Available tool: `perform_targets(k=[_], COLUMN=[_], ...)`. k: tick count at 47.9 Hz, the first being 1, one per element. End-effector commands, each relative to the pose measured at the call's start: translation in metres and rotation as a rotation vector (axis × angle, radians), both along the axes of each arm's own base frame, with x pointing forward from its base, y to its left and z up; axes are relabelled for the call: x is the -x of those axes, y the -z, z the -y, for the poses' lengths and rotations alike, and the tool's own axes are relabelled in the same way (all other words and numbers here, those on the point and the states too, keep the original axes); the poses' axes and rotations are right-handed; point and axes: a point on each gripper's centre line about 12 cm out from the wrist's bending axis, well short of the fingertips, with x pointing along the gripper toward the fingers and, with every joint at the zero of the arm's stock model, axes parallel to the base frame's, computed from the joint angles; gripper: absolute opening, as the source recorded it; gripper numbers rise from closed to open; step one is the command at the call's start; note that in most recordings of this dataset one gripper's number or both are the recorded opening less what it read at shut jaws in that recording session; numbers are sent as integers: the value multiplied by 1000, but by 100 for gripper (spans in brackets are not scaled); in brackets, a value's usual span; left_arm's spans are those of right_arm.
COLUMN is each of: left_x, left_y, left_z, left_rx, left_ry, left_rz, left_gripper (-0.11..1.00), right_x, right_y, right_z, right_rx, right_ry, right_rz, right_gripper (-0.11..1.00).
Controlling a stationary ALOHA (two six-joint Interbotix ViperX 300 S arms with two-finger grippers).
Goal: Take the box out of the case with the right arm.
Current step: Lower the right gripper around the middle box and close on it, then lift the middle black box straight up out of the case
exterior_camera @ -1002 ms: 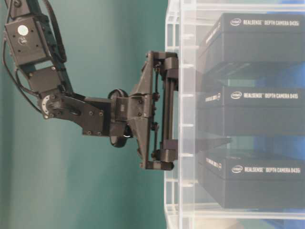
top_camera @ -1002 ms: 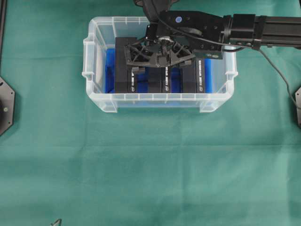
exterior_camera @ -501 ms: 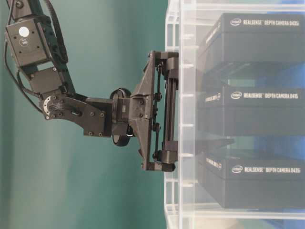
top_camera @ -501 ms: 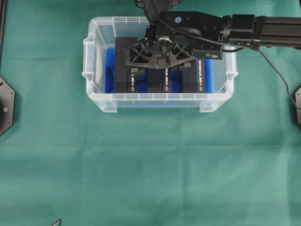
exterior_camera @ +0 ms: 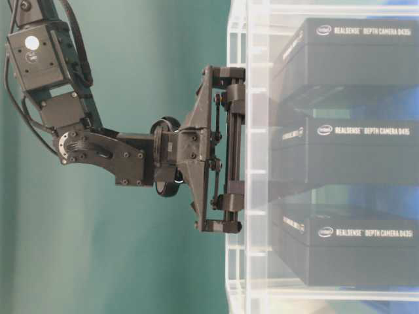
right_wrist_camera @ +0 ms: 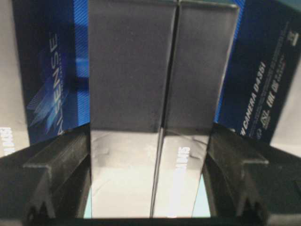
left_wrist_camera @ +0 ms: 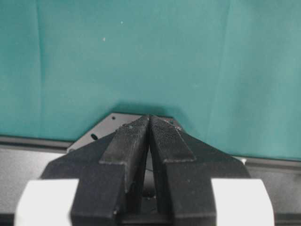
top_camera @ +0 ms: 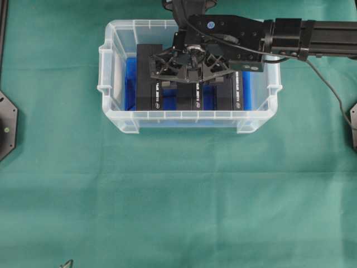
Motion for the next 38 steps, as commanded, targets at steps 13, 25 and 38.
perform_targets(k=[13,25,38], left_x=[-2,-2,-1], left_y=[-7,-8,-8], left_z=[0,0,0], left_rx=[-1,-1,-1], left_ry=[3,3,3], left_rz=[25,25,23], left_gripper=[0,0,0], right_x=[-2,0,5], right_y=[-20,-54,-111], right_z=[-3,-3,2], right_rx=[10,16,65], right_ry=[-7,-4,3], right_rz=[39,50,74], right_gripper=[65,65,65])
